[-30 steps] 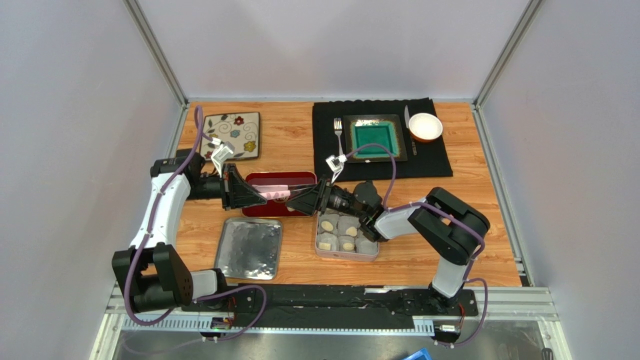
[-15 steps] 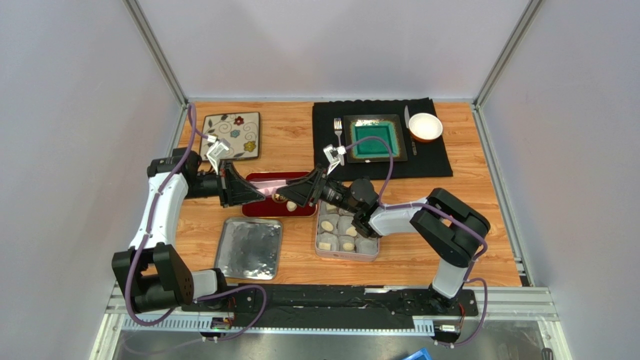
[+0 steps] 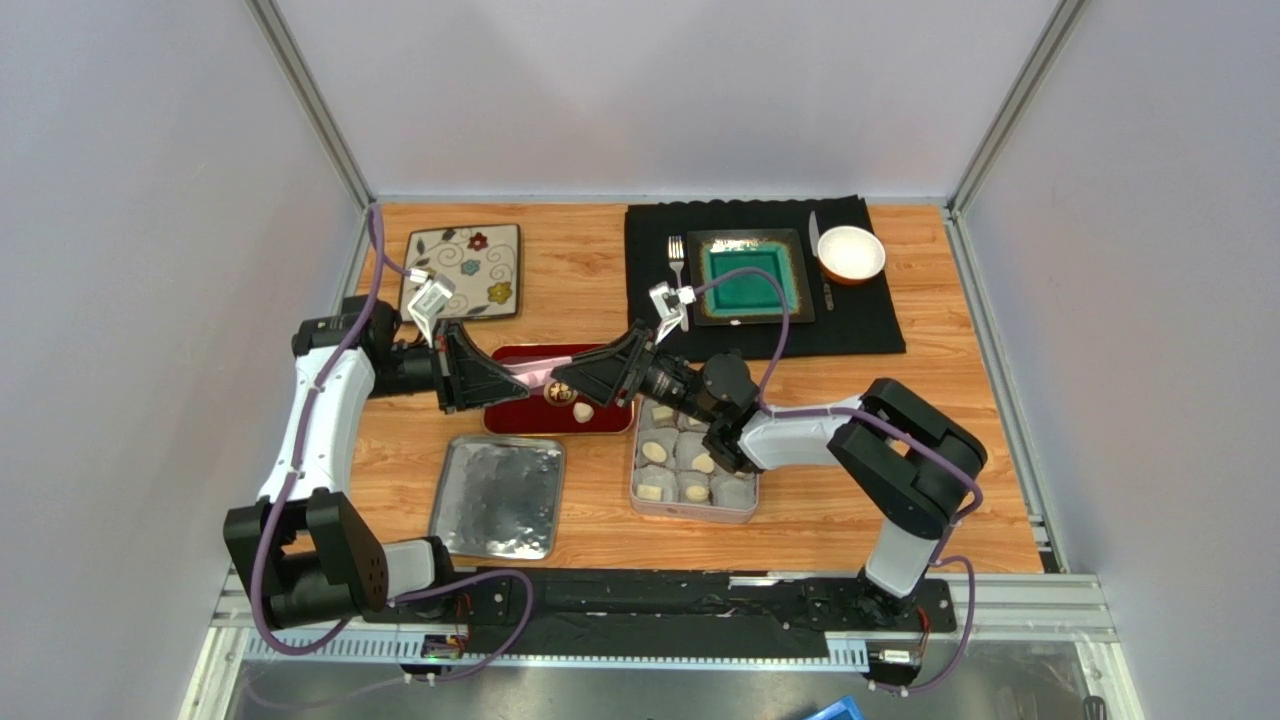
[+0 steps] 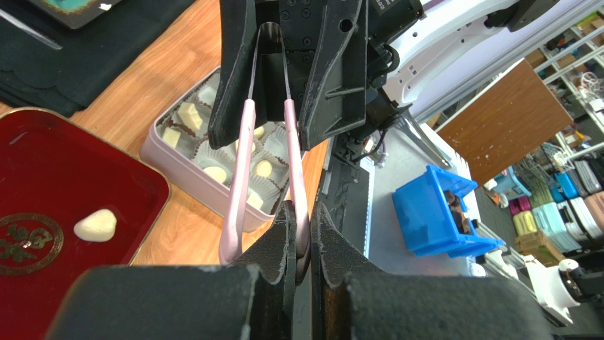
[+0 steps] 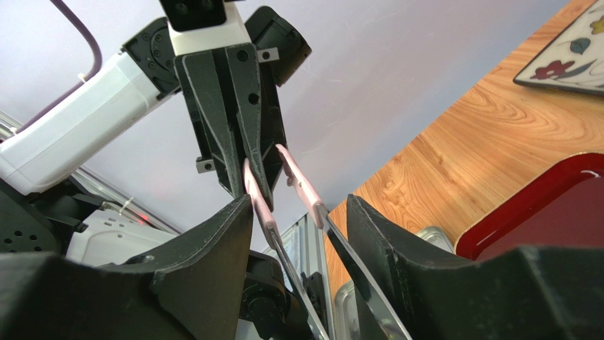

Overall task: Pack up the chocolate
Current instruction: Pick up the clamp from the plate.

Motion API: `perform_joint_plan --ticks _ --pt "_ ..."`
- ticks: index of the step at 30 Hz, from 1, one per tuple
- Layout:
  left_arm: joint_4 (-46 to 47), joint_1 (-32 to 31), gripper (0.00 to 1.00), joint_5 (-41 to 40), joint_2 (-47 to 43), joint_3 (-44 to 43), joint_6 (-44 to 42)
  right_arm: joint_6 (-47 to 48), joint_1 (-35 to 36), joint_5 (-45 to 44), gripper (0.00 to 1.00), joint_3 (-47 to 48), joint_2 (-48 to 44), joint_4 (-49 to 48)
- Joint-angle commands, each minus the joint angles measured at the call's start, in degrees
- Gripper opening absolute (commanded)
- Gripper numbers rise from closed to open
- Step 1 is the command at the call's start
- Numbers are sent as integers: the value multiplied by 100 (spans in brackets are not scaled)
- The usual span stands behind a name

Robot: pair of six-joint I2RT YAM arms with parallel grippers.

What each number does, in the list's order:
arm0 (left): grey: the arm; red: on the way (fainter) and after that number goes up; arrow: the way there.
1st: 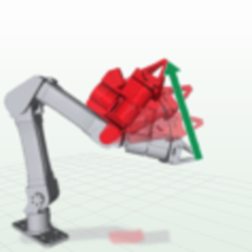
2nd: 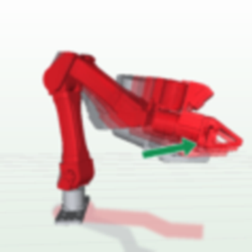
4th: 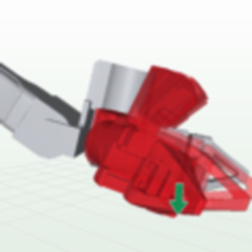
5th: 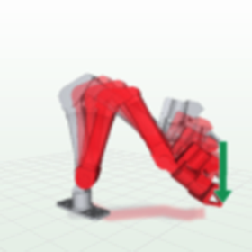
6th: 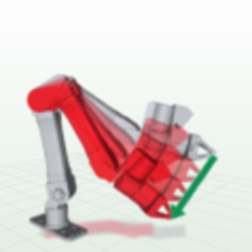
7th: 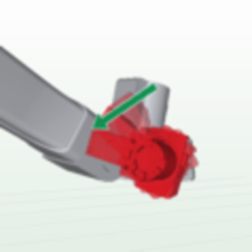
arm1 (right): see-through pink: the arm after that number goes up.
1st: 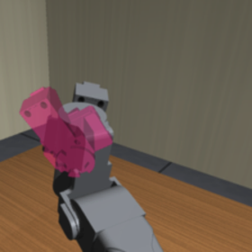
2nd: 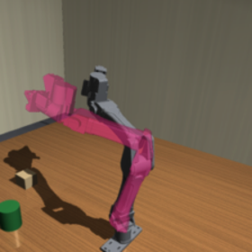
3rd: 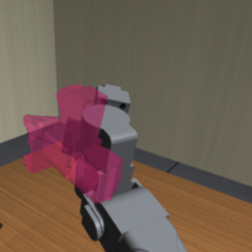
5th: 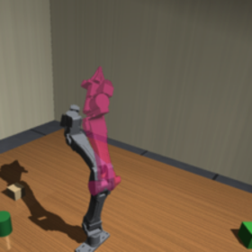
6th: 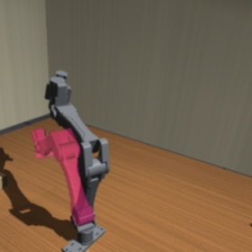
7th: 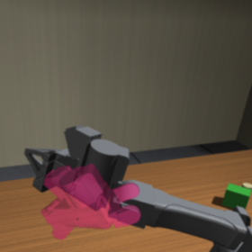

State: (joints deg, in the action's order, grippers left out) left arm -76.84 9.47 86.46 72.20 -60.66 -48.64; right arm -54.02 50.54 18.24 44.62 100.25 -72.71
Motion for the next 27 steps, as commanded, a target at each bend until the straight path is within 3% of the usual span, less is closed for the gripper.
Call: perform_joint_plan --ticks 1,15,21,27 --pt "-560 -7 4 1471 -5 63 -13 321 26 -390 36 64 -593 -1351" --pt "-569 19 6 1471 83 20 118 831 193 -304 16 161 -1253 -413" --pt "-569 195 6 1471 153 -59 276 1471 307 -14 19 293 -1446 466" --pt "-569 221 6 1471 180 -25 294 1632 368 -268 11 223 -1684 679"
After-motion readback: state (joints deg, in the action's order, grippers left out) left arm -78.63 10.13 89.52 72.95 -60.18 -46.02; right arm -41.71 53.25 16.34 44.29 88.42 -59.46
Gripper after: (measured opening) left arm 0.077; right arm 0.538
